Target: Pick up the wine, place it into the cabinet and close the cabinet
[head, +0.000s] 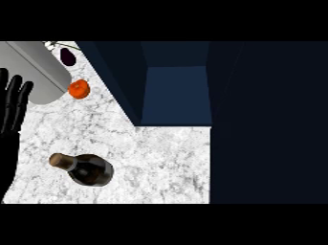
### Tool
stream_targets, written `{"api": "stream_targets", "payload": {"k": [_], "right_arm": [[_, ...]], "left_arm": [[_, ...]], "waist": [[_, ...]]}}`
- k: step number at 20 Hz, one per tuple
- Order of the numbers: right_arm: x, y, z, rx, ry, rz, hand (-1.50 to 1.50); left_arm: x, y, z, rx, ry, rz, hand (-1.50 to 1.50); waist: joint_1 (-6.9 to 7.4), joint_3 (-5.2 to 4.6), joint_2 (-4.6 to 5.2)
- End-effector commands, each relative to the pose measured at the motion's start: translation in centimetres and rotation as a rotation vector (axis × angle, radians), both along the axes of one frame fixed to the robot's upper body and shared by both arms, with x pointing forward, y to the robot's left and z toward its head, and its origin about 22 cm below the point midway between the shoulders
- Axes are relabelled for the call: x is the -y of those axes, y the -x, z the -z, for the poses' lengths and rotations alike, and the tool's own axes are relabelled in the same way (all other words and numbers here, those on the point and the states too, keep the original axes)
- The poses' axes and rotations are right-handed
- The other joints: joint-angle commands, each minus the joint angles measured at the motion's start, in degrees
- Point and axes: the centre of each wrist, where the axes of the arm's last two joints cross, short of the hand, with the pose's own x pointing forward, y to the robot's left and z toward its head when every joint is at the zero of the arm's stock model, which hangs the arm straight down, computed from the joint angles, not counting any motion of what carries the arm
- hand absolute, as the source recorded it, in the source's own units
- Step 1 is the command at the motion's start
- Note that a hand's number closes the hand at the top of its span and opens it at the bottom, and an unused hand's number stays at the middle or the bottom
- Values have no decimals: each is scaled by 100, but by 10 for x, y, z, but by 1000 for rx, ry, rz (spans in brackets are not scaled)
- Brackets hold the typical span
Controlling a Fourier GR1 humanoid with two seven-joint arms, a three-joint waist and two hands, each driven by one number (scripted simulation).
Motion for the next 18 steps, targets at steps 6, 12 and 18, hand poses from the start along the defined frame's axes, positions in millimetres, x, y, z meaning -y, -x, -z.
{"api": "stream_targets", "payload": {"k": [6,12,18], "right_arm": [[5,26,2,-11,-52,69,-150],[-13,63,-26,-117,-31,-151,-150],[-21,70,-63,-93,-26,-140,-150]], "left_arm": [[-21,29,27,-71,70,494,-150],[-66,57,43,-262,242,568,-150],[-83,77,-6,-290,234,622,-150]], "waist": [[-119,-385,47],[-87,-372,65],[-47,-360,97]]}}
